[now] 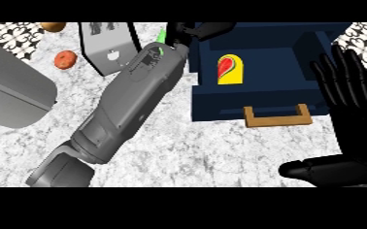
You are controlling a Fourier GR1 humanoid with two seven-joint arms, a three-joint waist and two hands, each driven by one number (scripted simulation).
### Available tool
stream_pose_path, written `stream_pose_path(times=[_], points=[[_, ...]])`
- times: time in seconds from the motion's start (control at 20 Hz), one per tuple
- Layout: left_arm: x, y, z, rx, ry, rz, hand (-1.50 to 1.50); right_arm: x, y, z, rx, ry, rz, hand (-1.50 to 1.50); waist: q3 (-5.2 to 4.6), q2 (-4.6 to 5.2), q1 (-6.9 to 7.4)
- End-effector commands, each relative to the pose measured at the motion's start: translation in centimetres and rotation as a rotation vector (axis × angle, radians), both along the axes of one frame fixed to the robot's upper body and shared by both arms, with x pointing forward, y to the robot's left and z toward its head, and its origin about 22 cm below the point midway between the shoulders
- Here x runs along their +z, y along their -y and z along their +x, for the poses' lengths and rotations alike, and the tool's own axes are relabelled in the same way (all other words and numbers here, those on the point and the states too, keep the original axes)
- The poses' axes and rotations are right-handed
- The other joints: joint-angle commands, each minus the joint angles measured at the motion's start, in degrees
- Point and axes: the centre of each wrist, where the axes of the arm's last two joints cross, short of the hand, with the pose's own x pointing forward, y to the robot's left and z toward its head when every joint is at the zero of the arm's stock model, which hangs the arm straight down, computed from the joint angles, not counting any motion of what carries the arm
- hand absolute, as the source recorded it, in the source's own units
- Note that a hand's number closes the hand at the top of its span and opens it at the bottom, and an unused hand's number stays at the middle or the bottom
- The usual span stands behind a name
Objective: Pick up the cup, place it into the drawer and close the drawer
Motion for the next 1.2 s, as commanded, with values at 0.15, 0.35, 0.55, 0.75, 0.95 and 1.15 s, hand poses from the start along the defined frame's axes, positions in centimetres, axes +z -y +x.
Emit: stream_pose_path(times=[0.15, 0.35, 0.55, 0.75, 0.95, 1.15], points=[[-0.4, 0.7, 0.8, 0.036, -0.016, 0.113, 1.5, 0.5, 0.3, 0.7, 0.028, 0.005, -0.005, -1.5, 0.04, 0.51, -1.62], [-0.9, 1.1, 0.6, 0.01, -0.018, 0.137, 1.5, 1.3, -1.7, 1.1, 0.048, 0.032, 0.004, -1.5, 0.01, 0.6, -2.24], [-2.3, 0.8, 0.6, 0.04, -0.041, 0.224, 1.5, 1.4, 0.1, 0.5, 0.066, 0.021, -0.009, -1.5, 0.07, 0.76, -3.38], [-2.3, 1.1, 0.6, 0.039, -0.009, 0.309, -1.5, 0.4, -0.6, 1.3, 0.065, 0.033, -0.001, -1.5, 0.08, 0.84, -2.73], [-3.1, 1.7, -0.4, 0.069, -0.021, 0.25, -1.5, 0.9, -2.0, 1.9, 0.114, 0.037, 0.037, -1.5, 0.07, 1.13, -4.25], [-2.4, 2.1, -0.8, 0.013, -0.02, 0.142, -1.5, 0.5, -1.9, 1.2, 0.105, 0.027, 0.047, -1.5, 0.02, 0.79, -3.37]])
